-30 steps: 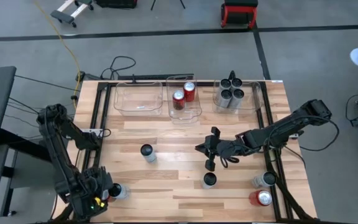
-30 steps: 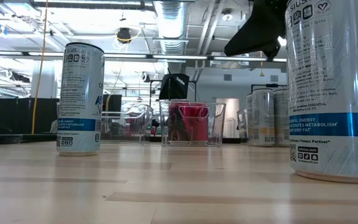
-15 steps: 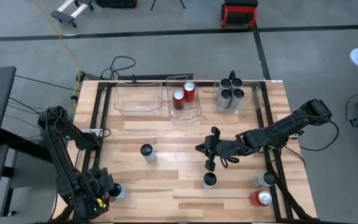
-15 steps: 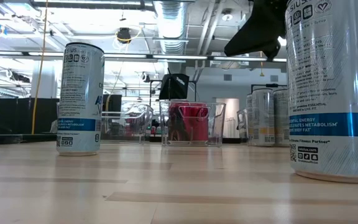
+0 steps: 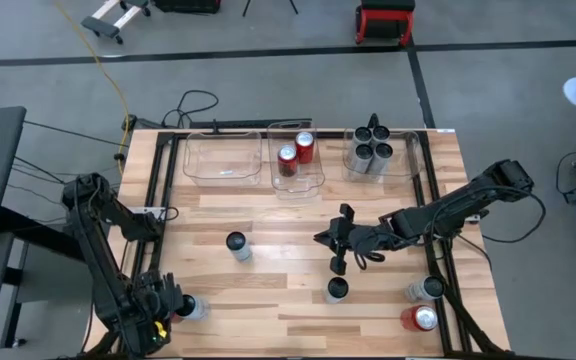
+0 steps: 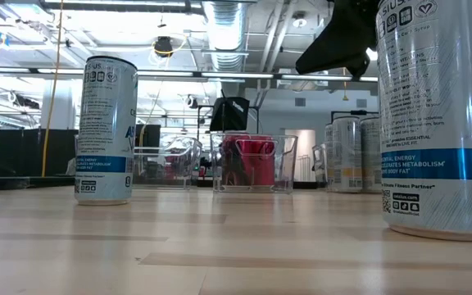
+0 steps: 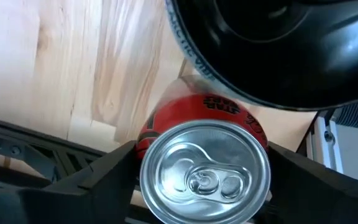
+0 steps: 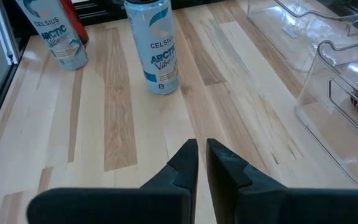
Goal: Sort soda cans
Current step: Put the red-black soda can into the middle transparent bin
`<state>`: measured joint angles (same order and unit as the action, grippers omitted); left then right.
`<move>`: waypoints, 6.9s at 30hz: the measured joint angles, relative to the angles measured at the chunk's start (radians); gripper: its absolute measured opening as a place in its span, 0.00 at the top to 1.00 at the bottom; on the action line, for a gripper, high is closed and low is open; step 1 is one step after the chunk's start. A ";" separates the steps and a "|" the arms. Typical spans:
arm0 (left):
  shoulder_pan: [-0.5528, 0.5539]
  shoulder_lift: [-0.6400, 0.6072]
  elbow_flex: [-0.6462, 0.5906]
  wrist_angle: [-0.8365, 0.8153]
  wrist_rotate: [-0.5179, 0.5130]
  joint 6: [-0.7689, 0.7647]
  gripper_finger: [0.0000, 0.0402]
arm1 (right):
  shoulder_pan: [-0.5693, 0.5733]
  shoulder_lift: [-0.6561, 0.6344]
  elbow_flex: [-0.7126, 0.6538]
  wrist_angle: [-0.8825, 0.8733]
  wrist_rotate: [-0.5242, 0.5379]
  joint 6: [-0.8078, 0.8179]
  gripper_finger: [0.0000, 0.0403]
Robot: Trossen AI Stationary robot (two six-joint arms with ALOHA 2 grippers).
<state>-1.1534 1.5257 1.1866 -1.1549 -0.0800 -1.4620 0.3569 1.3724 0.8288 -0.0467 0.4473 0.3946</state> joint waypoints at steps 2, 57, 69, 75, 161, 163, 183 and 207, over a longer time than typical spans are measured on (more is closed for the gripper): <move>0.002 -0.003 0.000 -0.004 0.018 -0.010 0.27 | 0.000 0.000 0.000 0.000 0.000 0.000 0.87; 1.062 -0.408 0.238 0.072 -0.459 1.050 0.27 | -0.041 -0.013 0.000 0.031 -0.005 -0.003 0.87; 1.356 -0.116 0.237 0.385 -0.178 1.377 0.27 | -0.029 -0.044 0.000 -0.082 0.083 0.081 0.87; 1.444 -0.007 0.237 0.481 -0.085 1.449 0.27 | 0.002 -0.078 0.000 -0.209 0.137 0.133 0.87; 1.517 0.242 0.237 0.618 0.053 1.574 0.24 | -0.747 0.284 0.087 0.272 -0.607 -0.275 1.00; 1.515 0.242 0.237 0.620 0.049 1.574 0.24 | -0.747 0.284 0.087 0.269 -0.607 -0.275 1.00; 1.514 0.241 0.239 0.590 0.075 1.578 0.16 | -0.745 0.286 0.086 0.261 -0.609 -0.272 0.99; 1.501 -0.008 0.240 0.517 0.030 1.455 0.05 | -0.668 0.025 0.085 0.167 -0.603 -0.246 0.99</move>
<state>0.3477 1.5180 1.4265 -0.6379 -0.0495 -0.0074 -0.3108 1.3977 0.9142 0.1198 -0.1555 0.1486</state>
